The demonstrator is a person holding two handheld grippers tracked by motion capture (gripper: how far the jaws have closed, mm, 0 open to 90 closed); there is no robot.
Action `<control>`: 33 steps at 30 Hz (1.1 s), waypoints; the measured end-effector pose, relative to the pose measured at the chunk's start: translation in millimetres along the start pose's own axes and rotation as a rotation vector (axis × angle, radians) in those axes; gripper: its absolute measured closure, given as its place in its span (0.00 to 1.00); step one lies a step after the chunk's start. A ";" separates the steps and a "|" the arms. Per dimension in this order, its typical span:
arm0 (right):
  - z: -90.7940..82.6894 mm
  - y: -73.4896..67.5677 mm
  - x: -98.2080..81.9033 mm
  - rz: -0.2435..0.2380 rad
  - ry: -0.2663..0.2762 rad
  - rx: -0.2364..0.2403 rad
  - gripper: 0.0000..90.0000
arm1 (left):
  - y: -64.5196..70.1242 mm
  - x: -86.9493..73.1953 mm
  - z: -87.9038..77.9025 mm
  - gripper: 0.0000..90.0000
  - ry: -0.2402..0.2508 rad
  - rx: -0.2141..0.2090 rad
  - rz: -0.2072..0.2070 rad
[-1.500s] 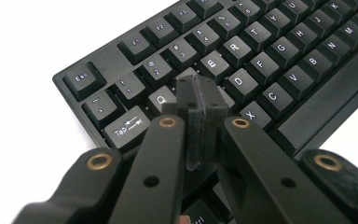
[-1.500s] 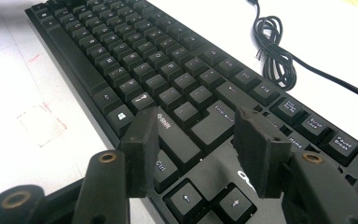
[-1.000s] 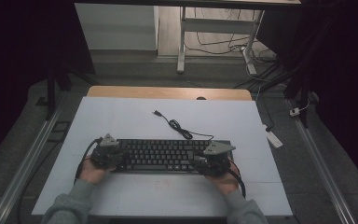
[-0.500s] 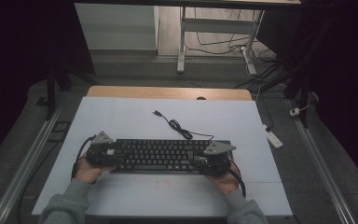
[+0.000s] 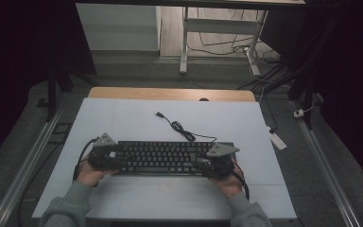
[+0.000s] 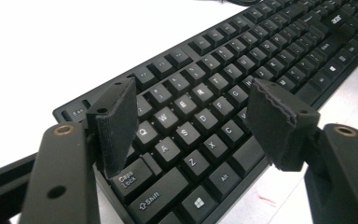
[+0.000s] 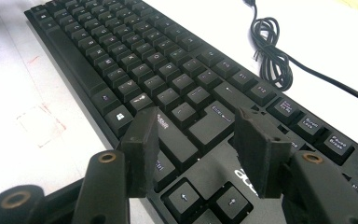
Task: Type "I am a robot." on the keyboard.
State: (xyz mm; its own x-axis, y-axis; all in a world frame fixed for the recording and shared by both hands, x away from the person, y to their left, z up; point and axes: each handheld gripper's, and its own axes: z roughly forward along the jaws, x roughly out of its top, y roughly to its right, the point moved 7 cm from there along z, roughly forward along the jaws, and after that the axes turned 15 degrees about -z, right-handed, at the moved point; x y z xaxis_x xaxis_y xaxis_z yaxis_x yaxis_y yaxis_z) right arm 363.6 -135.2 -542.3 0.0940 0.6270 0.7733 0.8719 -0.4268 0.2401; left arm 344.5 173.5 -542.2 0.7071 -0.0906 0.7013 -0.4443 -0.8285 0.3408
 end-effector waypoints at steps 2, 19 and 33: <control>0.0 0.3 -0.1 -0.001 0.000 -0.001 0.56 | 2.4 0.1 0.1 0.38 -0.003 -0.007 0.006; 0.4 -0.1 -0.2 0.000 -0.002 -0.001 0.56 | 34.2 -2.4 6.7 0.37 -0.041 -0.073 0.109; -0.1 0.7 0.0 0.002 0.001 -0.004 0.56 | 48.0 -9.5 17.3 0.46 -0.085 -0.105 0.140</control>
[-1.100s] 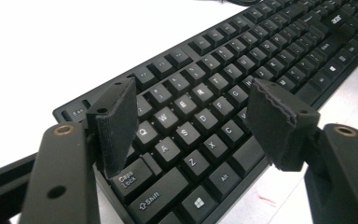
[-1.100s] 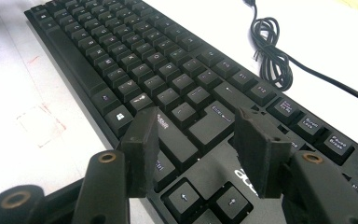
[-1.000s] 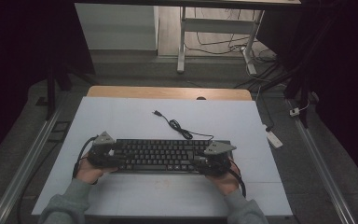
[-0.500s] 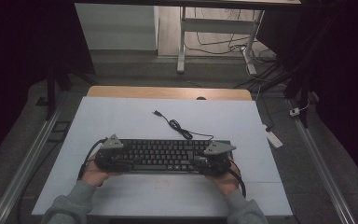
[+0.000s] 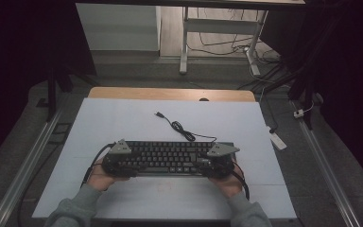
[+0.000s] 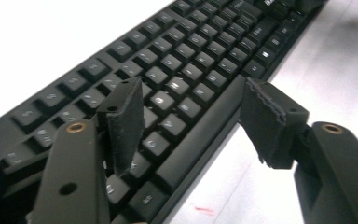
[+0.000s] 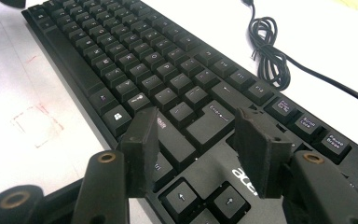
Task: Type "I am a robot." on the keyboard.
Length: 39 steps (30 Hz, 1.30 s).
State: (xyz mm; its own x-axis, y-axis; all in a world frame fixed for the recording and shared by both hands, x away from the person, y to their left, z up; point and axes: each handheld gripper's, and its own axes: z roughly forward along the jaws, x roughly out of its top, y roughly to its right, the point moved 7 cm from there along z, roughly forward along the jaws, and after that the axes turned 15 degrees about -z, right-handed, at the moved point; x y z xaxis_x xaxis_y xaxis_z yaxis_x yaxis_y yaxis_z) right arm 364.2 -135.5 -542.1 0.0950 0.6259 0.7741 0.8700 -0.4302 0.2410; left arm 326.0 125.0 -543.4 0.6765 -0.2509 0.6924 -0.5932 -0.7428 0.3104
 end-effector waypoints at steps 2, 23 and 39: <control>-0.8 0.3 0.3 0.000 0.000 -0.002 0.56 | 2.5 -1.7 3.7 0.49 -0.012 -0.004 0.009; -0.9 0.2 0.4 0.005 0.006 0.000 0.56 | 5.8 -10.8 24.6 0.99 -0.095 0.024 0.027; -0.1 0.1 -0.3 0.005 0.003 0.003 0.56 | 5.0 -13.9 32.7 0.99 -0.112 0.041 0.038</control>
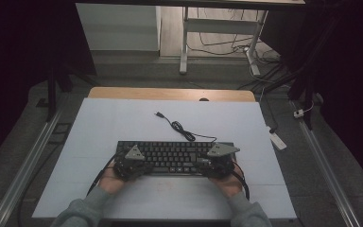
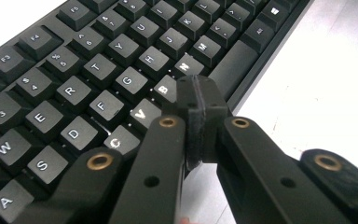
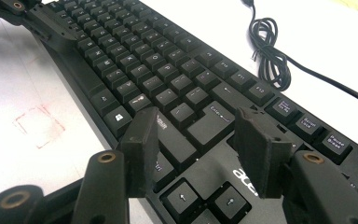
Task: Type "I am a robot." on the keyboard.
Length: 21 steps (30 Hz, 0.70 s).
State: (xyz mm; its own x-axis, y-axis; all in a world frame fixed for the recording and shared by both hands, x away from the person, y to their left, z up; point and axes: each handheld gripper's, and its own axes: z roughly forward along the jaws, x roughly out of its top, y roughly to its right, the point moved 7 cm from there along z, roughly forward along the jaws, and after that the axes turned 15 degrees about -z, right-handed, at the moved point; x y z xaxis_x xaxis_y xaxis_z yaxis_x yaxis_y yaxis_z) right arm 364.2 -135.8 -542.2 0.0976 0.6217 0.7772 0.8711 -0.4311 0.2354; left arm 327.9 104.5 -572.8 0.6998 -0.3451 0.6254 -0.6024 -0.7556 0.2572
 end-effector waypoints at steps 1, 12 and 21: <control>0.0 0.0 0.1 0.002 0.002 0.000 0.56 | -0.4 -1.3 1.3 0.99 -0.009 0.015 0.003; -0.4 0.7 -0.2 0.001 -0.001 -0.003 0.56 | 3.5 7.6 -14.5 0.97 0.076 -0.035 -0.013; -1.5 1.6 -0.8 0.007 0.002 -0.005 0.55 | -7.7 13.6 -37.4 0.64 0.170 -0.048 -0.074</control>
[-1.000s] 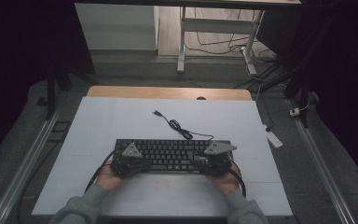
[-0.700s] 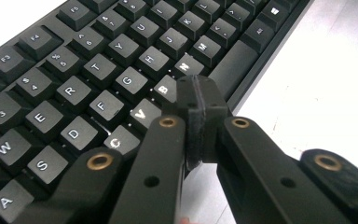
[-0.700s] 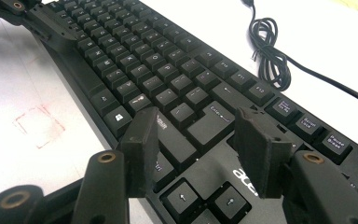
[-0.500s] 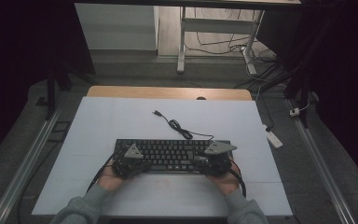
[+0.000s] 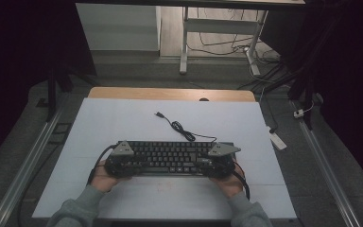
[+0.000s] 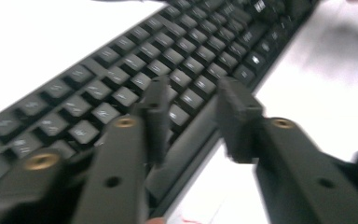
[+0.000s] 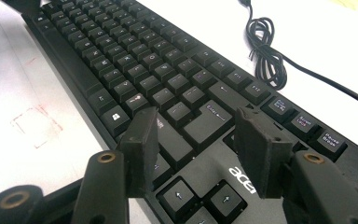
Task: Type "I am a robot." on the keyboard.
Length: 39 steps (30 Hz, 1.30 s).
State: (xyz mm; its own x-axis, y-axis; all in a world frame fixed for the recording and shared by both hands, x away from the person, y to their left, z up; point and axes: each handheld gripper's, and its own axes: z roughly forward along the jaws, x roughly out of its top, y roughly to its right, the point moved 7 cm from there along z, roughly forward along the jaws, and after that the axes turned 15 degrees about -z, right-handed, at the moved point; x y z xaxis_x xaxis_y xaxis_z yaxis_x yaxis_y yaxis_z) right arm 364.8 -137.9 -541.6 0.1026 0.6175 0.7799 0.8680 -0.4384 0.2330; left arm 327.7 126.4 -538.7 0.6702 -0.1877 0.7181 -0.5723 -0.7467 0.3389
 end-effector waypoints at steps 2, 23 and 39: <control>-0.7 0.6 -0.2 -0.001 0.000 -0.001 0.55 | -5.7 1.6 -4.6 0.57 0.014 0.015 -0.015; -1.7 2.2 -0.9 -0.002 0.000 -0.005 0.55 | -37.4 0.0 -18.5 0.43 0.011 0.115 -0.066; -0.8 1.4 -0.7 -0.003 -0.001 -0.007 0.55 | -36.8 5.3 -12.2 0.44 0.021 0.138 -0.063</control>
State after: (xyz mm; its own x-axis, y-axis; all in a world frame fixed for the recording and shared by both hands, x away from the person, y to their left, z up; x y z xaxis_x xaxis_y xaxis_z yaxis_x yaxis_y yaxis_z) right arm 365.5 -139.5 -541.3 0.1010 0.6195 0.7785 0.8648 -0.4416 0.2392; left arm 346.5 160.7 -539.9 0.6921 -0.1251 0.7109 -0.4575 -0.8378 0.2980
